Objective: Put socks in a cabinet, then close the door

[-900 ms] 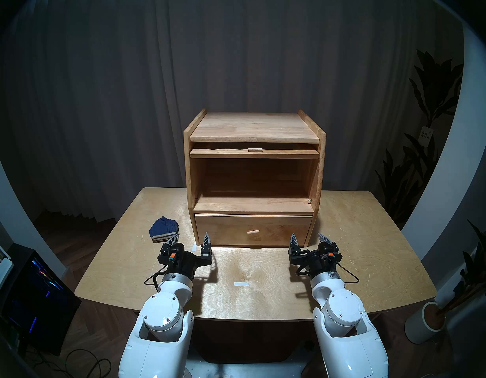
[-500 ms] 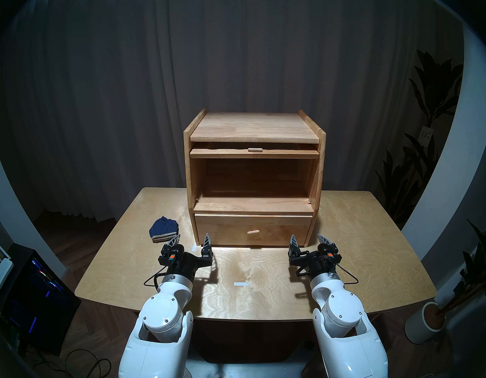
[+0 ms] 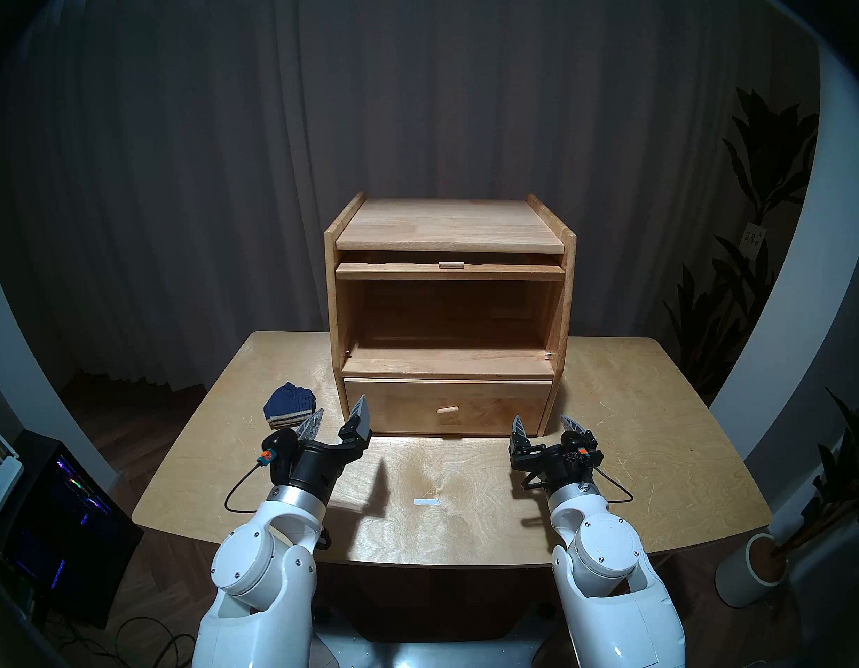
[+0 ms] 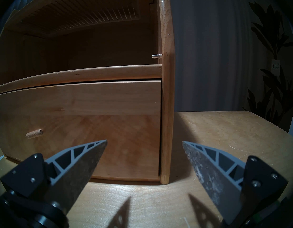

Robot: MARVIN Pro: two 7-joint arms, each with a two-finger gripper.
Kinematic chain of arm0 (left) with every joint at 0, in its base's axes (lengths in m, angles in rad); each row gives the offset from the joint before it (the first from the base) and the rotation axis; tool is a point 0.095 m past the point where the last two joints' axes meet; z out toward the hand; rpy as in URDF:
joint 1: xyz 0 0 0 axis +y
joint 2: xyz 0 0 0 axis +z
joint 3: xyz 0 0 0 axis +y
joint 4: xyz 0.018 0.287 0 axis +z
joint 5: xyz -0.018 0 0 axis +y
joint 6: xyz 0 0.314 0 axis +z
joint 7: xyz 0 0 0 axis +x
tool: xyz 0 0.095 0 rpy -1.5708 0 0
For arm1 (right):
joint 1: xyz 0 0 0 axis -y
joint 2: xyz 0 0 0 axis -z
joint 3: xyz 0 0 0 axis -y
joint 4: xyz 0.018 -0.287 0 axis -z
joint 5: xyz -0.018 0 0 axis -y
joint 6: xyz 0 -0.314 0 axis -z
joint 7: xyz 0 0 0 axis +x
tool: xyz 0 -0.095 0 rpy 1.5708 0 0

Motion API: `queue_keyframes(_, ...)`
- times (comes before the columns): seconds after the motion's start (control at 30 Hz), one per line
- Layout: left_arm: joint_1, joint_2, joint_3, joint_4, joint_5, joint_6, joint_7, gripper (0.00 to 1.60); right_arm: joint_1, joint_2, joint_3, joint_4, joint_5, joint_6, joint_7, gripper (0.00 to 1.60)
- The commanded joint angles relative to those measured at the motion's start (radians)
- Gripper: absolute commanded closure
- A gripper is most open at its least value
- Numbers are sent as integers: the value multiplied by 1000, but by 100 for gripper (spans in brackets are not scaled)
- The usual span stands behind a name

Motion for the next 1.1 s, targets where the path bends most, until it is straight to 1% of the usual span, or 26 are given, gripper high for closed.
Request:
queue_keyframes(0.0, -24, -49, -87, -15, -281, 118, -27, 0, 5, 0, 1, -20, 0, -5, -1, 0)
queue_keyframes(0.03, -46, -53, -111, 2, -334, 132, -6, 0, 6, 0, 0, -19, 0, -5, -1, 0)
queue_keyframes(0.07, -46, -53, -111, 2, -334, 132, -6, 0, 6, 0, 0, -19, 0, -5, -1, 0)
queue_keyframes(0.1, -61, -48, -126, 13, -362, 140, 8, 0, 6, 0, 0, -19, 0, -5, -1, 0)
queue_keyframes(0.13, -72, -51, -141, 24, -381, 125, 40, 0, 6, 0, 0, -18, 0, -5, 0, 0)
queue_keyframes(0.17, -83, -52, -155, 35, -400, 129, 52, 0, 7, 0, 0, -17, 0, -5, 0, 0)
queue_keyframes(0.23, -122, -47, -179, 69, -456, 151, 80, 0, 7, 0, 0, -16, 0, -5, 0, 0)
queue_keyframes(0.27, -127, -43, -185, 78, -482, 154, 99, 0, 7, 0, 0, -16, 0, -5, 0, 0)
queue_keyframes(0.3, -148, -39, -192, 96, -504, 161, 118, 0, 7, 0, 0, -16, 0, -5, 0, 0)
queue_keyframes(0.37, -154, -34, -197, 108, -551, 156, 151, 0, 8, 0, 0, -15, 0, -5, 0, 0)
queue_keyframes(0.4, -154, -34, -197, 108, -551, 156, 151, 0, 8, 0, 0, -15, 0, -5, 0, 0)
queue_keyframes(0.43, -182, -25, -201, 128, -612, 157, 195, 0, 8, 0, 0, -15, 0, -6, 0, 0)
queue_keyframes(0.5, -193, -20, -200, 134, -650, 150, 226, 0, 8, 0, 0, -15, 0, -6, 0, 0)
queue_keyframes(0.57, -218, -13, -201, 146, -687, 141, 280, 0, 7, 0, 0, -16, 0, -6, 0, 0)
queue_keyframes(0.6, -238, -8, -201, 153, -680, 139, 321, 0, 8, 0, 0, -16, 0, -6, 0, 0)
queue_keyframes(0.67, -259, 0, -190, 150, -689, 132, 376, 0, 8, 0, 0, -15, 0, -6, 0, 0)
queue_keyframes(0.8, -295, 11, -170, 144, -683, 118, 463, 0, 8, 0, 0, -14, 1, -6, 0, 0)
queue_keyframes(0.9, -337, 19, -145, 160, -691, 121, 550, 0, 8, 0, 0, -14, 1, -6, 0, 0)
queue_keyframes(0.97, -324, 16, -138, 155, -690, 118, 547, 0, 8, 0, 0, -14, 1, -6, 0, 0)
queue_keyframes(1.0, -351, 20, -128, 171, -690, 118, 590, 0, 8, 0, 0, -14, 1, -6, 0, 0)
queue_keyframes(1.03, -361, 21, -117, 186, -698, 116, 622, 0, 9, 0, 0, -14, 1, -6, 0, 0)
queue_keyframes(1.07, -371, 21, -115, 196, -703, 112, 640, 0, 8, 0, 0, -14, 1, -6, 0, 0)
